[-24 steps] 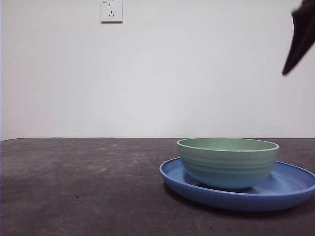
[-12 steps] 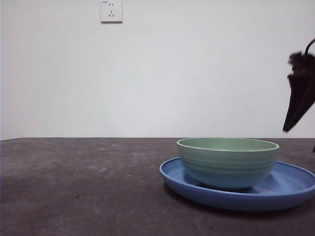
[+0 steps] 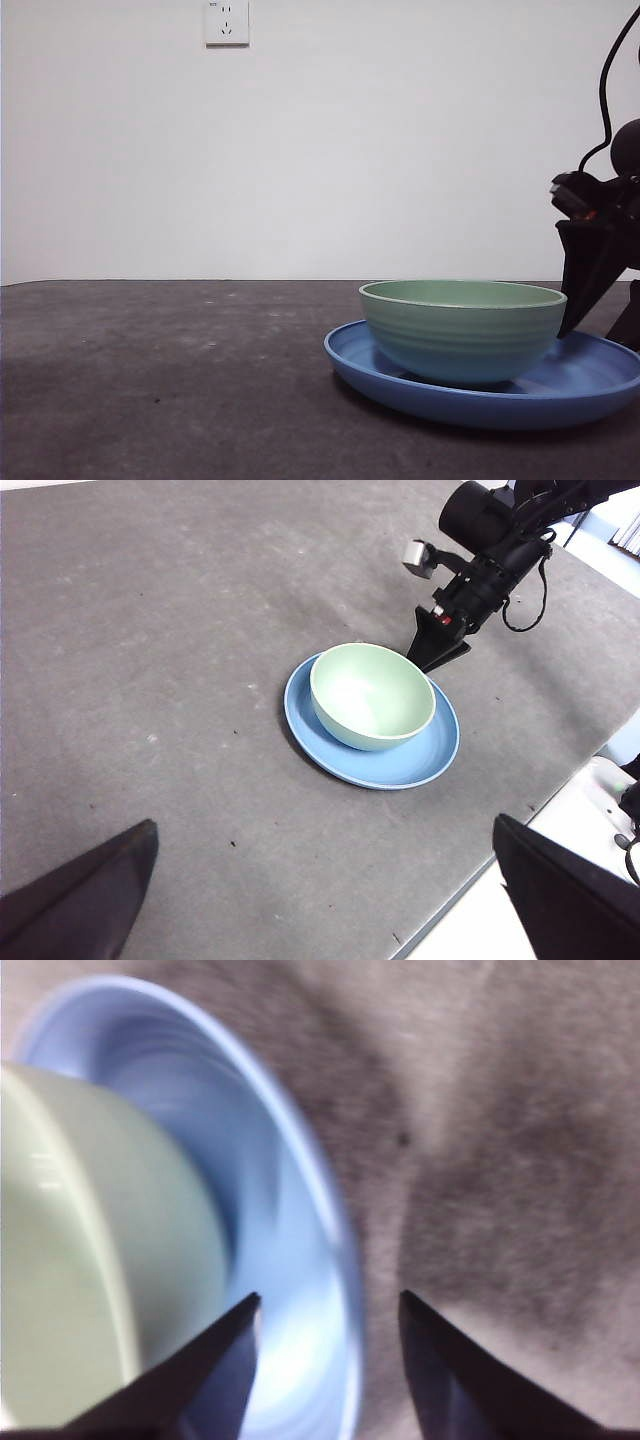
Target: Place the green bowl on the blue plate
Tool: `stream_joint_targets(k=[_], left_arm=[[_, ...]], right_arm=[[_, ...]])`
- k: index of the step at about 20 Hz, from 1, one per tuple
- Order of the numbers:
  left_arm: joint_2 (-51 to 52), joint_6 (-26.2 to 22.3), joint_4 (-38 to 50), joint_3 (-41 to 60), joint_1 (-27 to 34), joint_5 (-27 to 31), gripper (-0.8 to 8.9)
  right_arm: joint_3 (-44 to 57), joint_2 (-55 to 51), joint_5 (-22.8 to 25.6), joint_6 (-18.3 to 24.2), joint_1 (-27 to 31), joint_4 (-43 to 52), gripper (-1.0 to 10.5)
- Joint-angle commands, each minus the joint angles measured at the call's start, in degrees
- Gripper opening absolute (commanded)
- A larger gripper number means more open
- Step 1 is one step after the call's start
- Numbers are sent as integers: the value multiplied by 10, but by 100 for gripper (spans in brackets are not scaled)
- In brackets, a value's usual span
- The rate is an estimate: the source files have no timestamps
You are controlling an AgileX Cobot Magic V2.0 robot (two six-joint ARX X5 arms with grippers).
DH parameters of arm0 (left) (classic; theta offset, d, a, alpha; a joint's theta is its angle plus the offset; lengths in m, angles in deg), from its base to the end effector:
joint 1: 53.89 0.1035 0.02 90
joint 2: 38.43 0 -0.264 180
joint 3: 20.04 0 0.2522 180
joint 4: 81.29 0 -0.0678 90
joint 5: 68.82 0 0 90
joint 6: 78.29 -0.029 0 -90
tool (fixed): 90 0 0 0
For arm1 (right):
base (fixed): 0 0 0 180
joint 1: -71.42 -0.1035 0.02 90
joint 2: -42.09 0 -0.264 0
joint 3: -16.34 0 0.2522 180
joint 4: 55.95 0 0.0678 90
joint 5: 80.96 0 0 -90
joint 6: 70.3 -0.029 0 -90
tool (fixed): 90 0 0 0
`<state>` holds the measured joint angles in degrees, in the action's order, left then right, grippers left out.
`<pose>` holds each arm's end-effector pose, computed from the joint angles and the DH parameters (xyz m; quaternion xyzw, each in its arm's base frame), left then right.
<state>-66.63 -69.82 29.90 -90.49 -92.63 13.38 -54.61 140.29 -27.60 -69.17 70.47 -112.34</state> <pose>0.0446 -0.0408 0.3547 -0.0049 0.2492 -0.3671 0.8962 0.2916 0.0221 0.1588 0.1974 0.6323 0.2464 0.7075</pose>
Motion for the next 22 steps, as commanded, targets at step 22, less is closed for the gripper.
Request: stream_joint_targets(k=[22], left_arm=[[-2,2,6,-6,-2,-2,558]], right_arm=[[-9,18,41,-47,-9,4,11]])
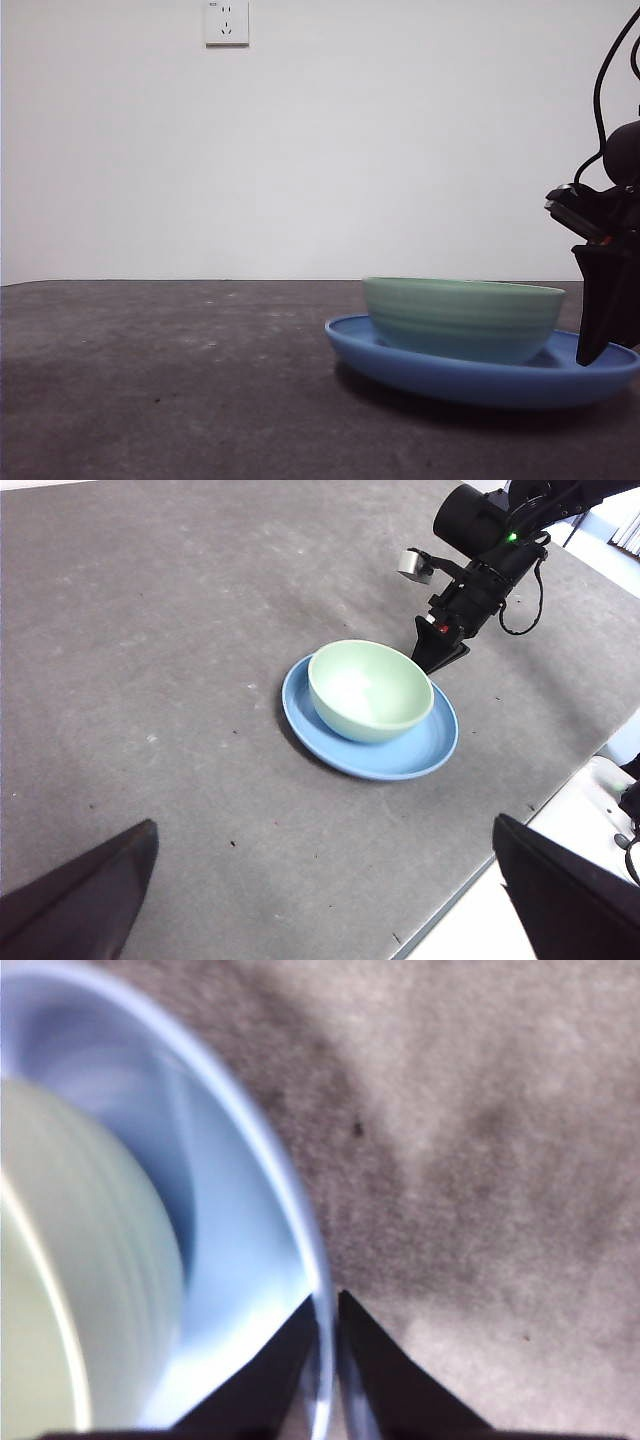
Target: Place the green bowl on the blue plate
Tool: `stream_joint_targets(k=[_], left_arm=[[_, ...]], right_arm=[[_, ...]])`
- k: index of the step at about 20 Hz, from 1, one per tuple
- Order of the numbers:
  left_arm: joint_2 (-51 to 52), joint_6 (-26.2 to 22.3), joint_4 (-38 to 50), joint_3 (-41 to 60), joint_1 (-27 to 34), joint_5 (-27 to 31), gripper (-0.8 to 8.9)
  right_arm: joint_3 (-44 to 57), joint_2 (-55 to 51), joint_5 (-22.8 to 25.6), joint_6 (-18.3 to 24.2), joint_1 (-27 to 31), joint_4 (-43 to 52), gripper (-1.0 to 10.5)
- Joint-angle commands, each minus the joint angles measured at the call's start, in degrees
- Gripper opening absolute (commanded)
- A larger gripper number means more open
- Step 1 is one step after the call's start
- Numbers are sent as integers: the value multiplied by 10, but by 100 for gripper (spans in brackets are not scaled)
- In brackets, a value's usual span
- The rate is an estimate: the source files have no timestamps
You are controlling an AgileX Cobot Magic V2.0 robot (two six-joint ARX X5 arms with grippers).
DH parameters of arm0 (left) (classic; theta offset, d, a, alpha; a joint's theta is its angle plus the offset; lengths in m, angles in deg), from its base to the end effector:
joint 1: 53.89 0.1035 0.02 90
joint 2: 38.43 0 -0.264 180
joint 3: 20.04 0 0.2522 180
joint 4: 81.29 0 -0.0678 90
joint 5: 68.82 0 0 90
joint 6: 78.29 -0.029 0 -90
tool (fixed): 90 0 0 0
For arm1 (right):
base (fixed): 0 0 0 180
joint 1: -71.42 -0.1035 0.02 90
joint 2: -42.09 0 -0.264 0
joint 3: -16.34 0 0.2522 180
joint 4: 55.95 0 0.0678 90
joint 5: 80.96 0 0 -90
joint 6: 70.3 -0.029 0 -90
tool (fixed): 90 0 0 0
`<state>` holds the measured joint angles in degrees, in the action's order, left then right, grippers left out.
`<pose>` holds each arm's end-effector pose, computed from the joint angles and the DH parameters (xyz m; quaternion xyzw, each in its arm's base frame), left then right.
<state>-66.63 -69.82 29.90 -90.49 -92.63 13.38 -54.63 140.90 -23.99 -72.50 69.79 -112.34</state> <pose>0.0446 -0.0408 0.3547 -0.0049 0.2492 -0.3671 0.8962 0.2921 0.0241 0.1550 0.1950 0.6497 0.2085 0.7045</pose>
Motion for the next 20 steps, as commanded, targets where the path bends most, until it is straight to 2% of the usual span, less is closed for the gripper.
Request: stream_joint_targets(k=[1,7,11,20], left_arm=[[-2,2,6,-6,-2,-2,558],[-2,2,7,-6,-2,-2,558],[-2,2,6,-6,-2,-2,558],[-2,2,7,-6,-2,-2,558]], right_arm=[[-12,12,8,-17,-2,4,10],[-79,12,24,-22,-23,-41,11],[-125,12,33,-43,-60,-47,11],[-131,15,47,-122,-182,43,10]])
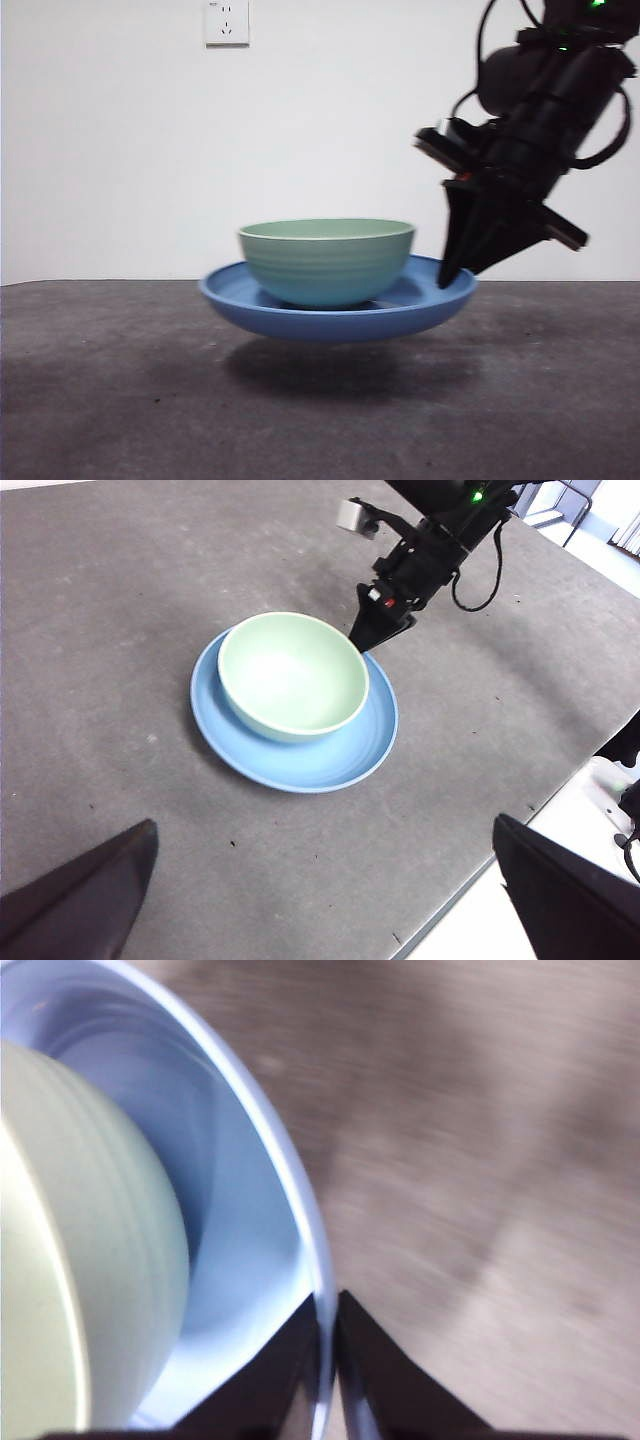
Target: Place the green bowl on the blue plate
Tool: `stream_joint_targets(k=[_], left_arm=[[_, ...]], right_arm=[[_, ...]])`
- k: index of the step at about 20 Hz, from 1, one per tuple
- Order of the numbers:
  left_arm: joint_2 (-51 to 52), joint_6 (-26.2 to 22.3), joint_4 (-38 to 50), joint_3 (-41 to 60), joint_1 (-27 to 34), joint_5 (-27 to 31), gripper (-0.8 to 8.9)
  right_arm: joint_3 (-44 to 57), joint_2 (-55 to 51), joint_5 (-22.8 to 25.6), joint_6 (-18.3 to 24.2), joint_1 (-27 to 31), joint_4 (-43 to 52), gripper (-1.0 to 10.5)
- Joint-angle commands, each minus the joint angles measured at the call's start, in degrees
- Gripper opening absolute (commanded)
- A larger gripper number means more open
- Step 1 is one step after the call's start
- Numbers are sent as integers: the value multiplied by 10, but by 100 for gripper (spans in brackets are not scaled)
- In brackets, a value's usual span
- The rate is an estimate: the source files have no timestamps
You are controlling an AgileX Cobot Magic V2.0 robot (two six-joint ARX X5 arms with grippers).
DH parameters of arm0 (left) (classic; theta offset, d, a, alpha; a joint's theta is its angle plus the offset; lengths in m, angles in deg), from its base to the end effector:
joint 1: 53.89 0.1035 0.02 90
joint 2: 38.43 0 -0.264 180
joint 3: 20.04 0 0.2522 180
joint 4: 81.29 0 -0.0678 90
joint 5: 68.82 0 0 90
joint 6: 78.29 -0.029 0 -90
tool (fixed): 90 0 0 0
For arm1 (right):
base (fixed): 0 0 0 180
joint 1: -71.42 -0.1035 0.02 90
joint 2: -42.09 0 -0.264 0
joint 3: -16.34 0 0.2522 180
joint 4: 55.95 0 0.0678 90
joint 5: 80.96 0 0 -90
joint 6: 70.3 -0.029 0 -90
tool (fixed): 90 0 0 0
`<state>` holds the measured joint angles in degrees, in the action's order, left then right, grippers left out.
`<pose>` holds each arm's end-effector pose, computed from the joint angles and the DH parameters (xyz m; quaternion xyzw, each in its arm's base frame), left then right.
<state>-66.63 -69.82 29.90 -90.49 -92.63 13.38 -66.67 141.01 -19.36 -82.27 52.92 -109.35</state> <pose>0.0446 -0.0408 0.3547 -0.0049 0.2492 -0.3671 0.8962 0.3147 0.1198 0.2079 0.1275 0.5976 0.2665 0.7454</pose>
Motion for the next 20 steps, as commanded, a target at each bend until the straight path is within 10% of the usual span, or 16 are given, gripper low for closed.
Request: stream_joint_targets(k=[1,20], left_arm=[[-2,2,7,-6,-2,-2,558],[-2,2,6,-6,-2,-2,558]], right_arm=[[-10,19,0,-31,-22,21,10],[-11,-8,45,-19,-38,27,243]])
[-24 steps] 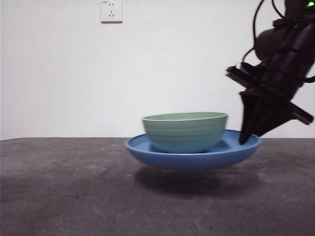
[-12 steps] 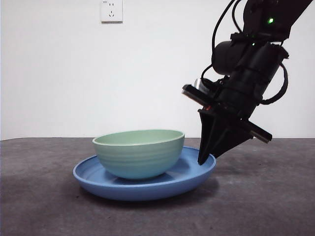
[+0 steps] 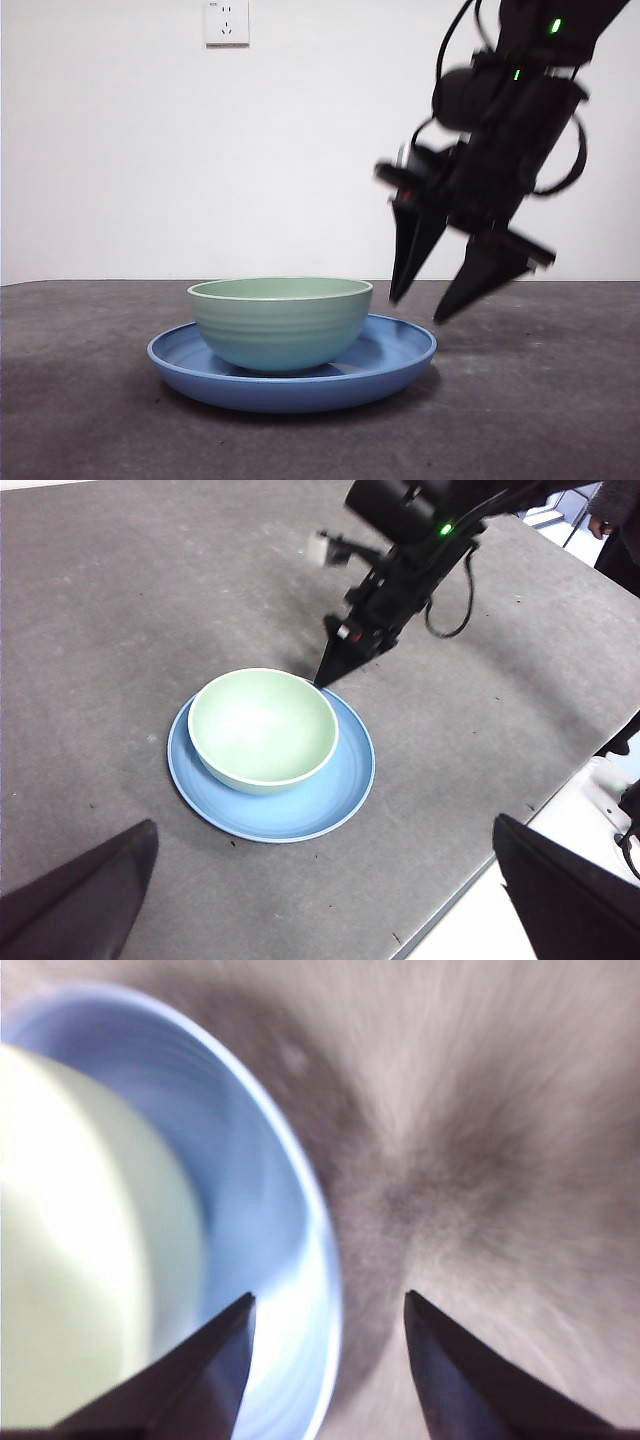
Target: Place the green bowl on the blue plate
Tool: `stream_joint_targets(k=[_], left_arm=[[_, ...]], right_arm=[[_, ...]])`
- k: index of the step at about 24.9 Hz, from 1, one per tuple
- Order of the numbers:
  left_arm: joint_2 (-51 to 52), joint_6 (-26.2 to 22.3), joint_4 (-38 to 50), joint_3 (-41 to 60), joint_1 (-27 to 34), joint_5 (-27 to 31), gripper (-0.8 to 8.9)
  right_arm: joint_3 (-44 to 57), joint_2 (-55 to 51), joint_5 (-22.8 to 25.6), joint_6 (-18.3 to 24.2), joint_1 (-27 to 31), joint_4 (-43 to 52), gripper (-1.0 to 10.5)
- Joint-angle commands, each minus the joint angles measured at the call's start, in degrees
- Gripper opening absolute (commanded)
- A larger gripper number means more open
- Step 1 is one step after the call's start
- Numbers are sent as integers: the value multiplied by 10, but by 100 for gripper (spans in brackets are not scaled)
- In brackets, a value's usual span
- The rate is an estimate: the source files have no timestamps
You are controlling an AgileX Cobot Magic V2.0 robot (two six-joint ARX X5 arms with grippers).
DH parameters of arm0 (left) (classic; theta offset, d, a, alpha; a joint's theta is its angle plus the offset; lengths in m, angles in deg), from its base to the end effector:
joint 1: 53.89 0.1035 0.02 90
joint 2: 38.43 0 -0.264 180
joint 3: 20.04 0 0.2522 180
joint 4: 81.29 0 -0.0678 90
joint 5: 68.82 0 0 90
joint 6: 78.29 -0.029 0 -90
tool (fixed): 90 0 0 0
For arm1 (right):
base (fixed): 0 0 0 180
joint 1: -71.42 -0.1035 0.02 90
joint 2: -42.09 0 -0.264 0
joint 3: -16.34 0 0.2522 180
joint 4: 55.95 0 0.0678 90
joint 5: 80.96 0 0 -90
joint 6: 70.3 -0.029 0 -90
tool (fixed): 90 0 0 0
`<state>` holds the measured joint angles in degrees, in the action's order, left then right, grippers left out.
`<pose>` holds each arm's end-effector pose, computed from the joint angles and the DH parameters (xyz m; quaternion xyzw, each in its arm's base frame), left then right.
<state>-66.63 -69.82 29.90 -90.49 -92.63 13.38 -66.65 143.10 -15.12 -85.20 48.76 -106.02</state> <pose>0.0446 -0.0408 0.3547 -0.0049 0.2492 -0.3671 0.8962 0.3142 0.1440 0.1972 0.1059 0.5978 0.2538 0.7530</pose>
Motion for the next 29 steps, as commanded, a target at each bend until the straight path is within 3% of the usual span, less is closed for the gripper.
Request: stream_joint_targets(k=[1,11,29], left_arm=[[-2,2,6,-6,-2,-2,558],[-2,2,7,-6,-2,-2,558],[-2,2,7,-6,-2,-2,558]], right_arm=[[-11,-54,3,18,7,-17,268],[-9,-362,52,69,-15,-174,624],[8,-586,51,103,-63,-299,631]])
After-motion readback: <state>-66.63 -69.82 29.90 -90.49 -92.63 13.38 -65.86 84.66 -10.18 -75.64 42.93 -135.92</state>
